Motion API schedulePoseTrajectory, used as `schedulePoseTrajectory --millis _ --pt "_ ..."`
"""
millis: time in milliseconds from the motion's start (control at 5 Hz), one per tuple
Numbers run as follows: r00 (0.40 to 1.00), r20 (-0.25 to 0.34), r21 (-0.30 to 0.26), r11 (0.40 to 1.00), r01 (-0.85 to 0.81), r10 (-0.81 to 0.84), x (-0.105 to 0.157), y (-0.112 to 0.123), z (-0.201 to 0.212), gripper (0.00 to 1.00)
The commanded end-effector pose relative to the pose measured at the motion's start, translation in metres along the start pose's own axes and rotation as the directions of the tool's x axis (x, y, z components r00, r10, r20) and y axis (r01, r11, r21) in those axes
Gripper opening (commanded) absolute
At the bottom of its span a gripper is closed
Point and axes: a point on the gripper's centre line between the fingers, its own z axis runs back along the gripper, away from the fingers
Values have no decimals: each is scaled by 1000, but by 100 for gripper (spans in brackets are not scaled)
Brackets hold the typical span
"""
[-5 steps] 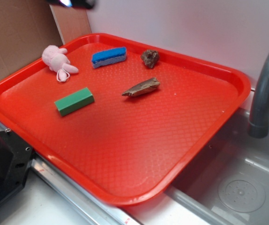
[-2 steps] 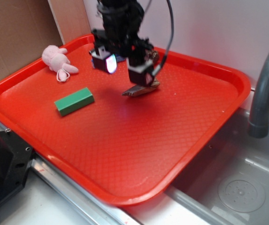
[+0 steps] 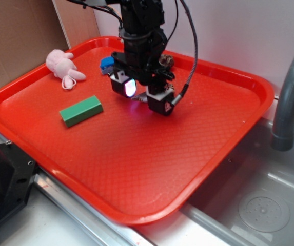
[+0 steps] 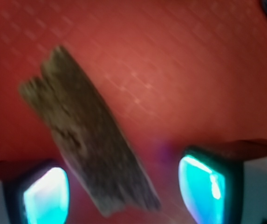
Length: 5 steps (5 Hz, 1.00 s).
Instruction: Grab the wood chip.
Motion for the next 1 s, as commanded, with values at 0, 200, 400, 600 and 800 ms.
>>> schedulePoseTrajectory --millis 0,200,400,600,800 --pt "997 73 -35 999 25 -22 -2 -10 27 0" --pt "996 81 -64 997 51 -46 3 1 36 0" --pt "991 133 -65 997 43 -35 -6 9 63 0" --pt "975 199 -98 987 124 -103 -21 16 100 0" --pt "931 187 -89 938 335 -315 -17 6 88 100"
